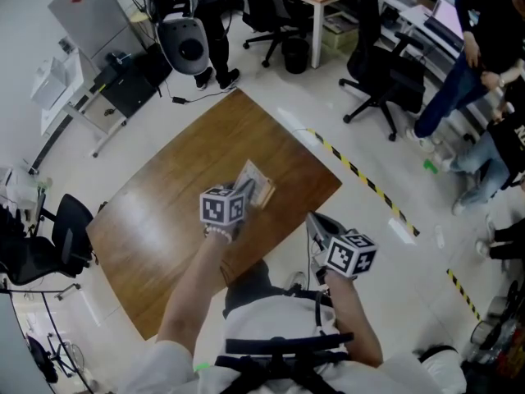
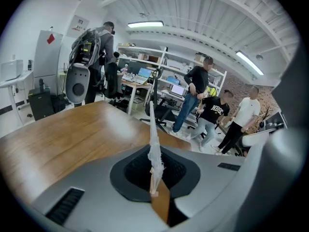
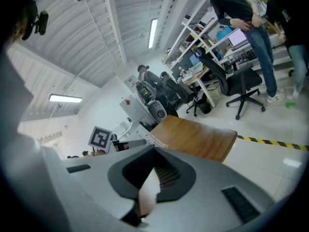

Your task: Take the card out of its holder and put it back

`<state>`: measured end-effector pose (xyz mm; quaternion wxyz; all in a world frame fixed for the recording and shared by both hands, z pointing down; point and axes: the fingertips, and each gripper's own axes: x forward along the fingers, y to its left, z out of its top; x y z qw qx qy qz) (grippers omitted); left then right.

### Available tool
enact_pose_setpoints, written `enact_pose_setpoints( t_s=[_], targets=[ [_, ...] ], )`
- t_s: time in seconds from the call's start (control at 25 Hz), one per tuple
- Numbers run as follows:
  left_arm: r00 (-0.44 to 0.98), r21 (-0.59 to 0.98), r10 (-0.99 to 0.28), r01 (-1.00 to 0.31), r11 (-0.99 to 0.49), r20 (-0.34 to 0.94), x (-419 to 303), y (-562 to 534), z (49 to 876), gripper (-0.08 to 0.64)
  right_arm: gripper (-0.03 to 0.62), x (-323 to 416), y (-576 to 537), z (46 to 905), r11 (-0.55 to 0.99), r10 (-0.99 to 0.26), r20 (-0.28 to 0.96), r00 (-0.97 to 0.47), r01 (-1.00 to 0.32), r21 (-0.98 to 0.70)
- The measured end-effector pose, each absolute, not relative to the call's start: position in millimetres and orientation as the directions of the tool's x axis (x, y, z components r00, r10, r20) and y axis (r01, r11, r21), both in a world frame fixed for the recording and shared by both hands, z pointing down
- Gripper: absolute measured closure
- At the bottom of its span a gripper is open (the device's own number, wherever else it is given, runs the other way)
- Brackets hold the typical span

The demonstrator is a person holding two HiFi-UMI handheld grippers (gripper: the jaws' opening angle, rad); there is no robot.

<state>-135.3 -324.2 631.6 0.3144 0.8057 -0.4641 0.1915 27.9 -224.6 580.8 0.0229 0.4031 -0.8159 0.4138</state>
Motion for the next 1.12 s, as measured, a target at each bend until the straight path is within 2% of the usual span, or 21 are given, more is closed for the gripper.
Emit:
enact_pose_setpoints(
  t_s=[1.12],
  targets=[
    [0.504,0.291,-0.574,-0.857,-0.426,0.645,-126,-322,654,0.546,0.588,37,-224,584,0.299,-0.657,0.377,-0.653,-0.685,-0.665]
  ],
)
